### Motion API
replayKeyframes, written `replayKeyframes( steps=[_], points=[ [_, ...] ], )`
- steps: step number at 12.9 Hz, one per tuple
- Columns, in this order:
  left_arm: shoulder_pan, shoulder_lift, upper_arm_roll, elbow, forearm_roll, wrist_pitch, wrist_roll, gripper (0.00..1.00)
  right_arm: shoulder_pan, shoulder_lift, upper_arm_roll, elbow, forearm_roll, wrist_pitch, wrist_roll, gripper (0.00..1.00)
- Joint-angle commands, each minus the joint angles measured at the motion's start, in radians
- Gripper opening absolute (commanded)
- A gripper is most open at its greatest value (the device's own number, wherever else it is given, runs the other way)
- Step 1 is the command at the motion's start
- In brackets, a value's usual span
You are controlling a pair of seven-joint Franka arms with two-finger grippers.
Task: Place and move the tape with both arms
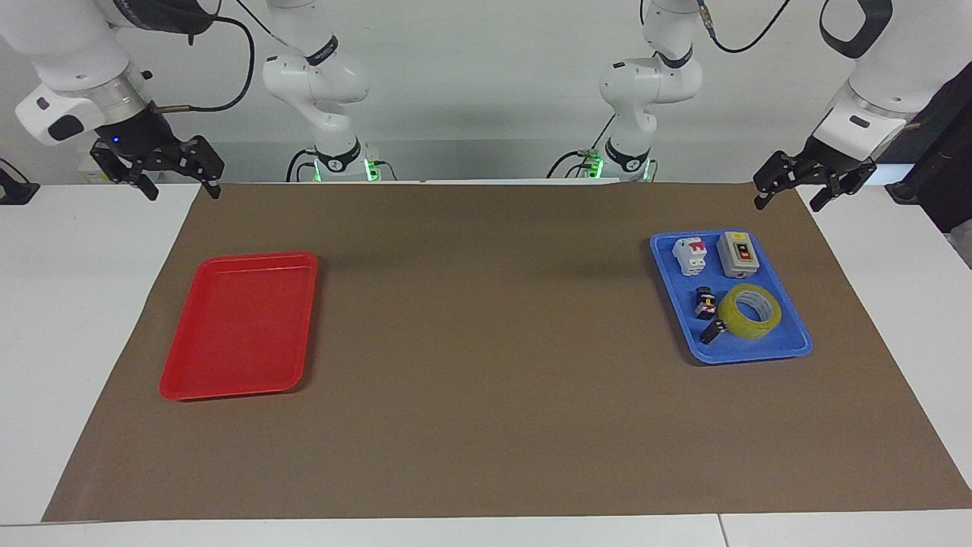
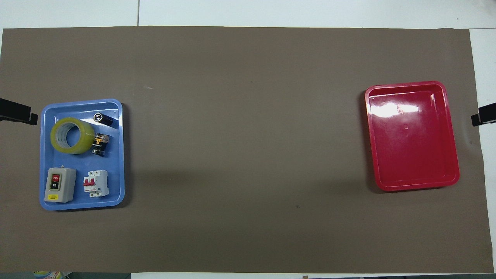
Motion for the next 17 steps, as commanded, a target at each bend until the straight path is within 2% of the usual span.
replayKeyframes(
  steps=[1,9,13,17],
  points=[
    [0.0,0.002,0.002,0.01,0.022,-0.008,0.017,1.0,-0.002,0.009,0.004,0.016,0.006,-0.01,0.008,1.0],
    [0.003,-0.014,0.002,-0.017,0.02,0.004,0.006,1.0,-0.002,0.009,0.004,0.015,0.008,-0.01,0.008,1.0],
    [0.037,-0.021,0.003,-0.065,0.02,0.091,0.017,1.0,-0.002,0.003,0.005,0.003,0.008,-0.01,0.013,1.0],
    [0.095,-0.006,0.002,-0.186,0.02,0.266,0.015,1.0,-0.005,0.0,0.005,-0.005,0.013,0.002,0.009,1.0]
  ],
)
